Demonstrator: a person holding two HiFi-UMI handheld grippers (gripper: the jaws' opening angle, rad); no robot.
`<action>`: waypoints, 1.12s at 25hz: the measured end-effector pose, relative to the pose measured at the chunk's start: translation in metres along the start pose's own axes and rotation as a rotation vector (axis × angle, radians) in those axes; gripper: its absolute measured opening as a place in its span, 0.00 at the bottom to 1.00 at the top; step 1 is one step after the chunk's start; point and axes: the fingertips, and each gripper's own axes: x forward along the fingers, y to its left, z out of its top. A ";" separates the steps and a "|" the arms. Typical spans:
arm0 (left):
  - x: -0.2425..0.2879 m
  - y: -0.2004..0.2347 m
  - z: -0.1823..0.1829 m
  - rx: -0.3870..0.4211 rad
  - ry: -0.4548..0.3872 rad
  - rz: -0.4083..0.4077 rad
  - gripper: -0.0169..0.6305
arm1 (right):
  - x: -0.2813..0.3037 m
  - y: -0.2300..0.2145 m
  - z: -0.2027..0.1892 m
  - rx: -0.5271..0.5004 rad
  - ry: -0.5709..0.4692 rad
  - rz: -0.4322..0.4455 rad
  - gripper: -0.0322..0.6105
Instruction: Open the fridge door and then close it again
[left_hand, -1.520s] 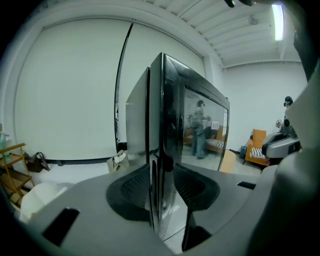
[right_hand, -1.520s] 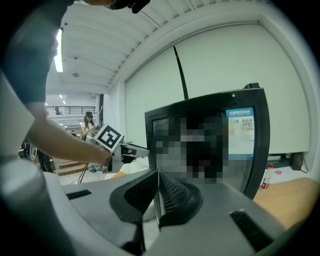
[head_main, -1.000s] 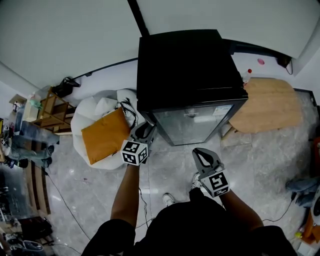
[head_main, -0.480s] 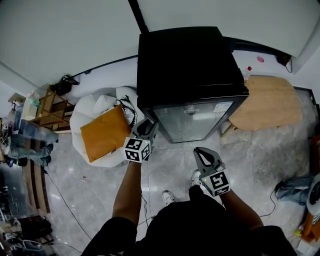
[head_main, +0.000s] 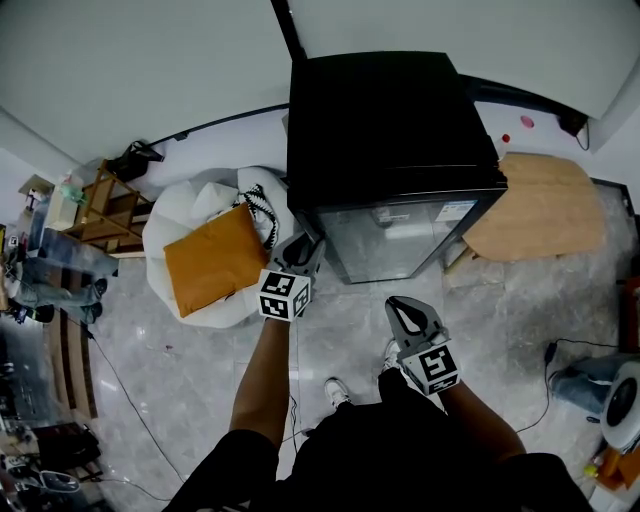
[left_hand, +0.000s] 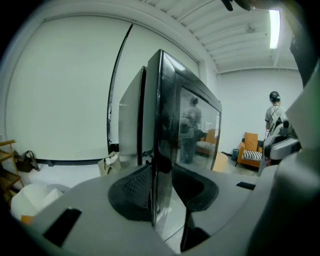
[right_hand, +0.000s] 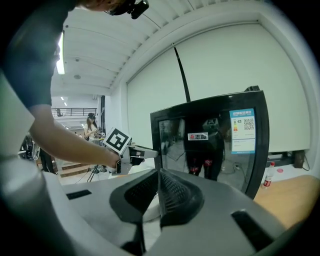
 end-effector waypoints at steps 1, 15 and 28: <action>-0.004 -0.004 -0.002 0.004 -0.005 -0.004 0.24 | 0.000 0.001 -0.001 0.000 -0.001 0.002 0.08; -0.039 -0.040 -0.020 0.018 0.004 -0.002 0.21 | -0.010 0.023 0.012 -0.045 -0.031 -0.034 0.08; -0.077 -0.092 -0.038 0.066 -0.001 -0.123 0.19 | -0.046 0.076 0.005 -0.088 -0.021 -0.120 0.08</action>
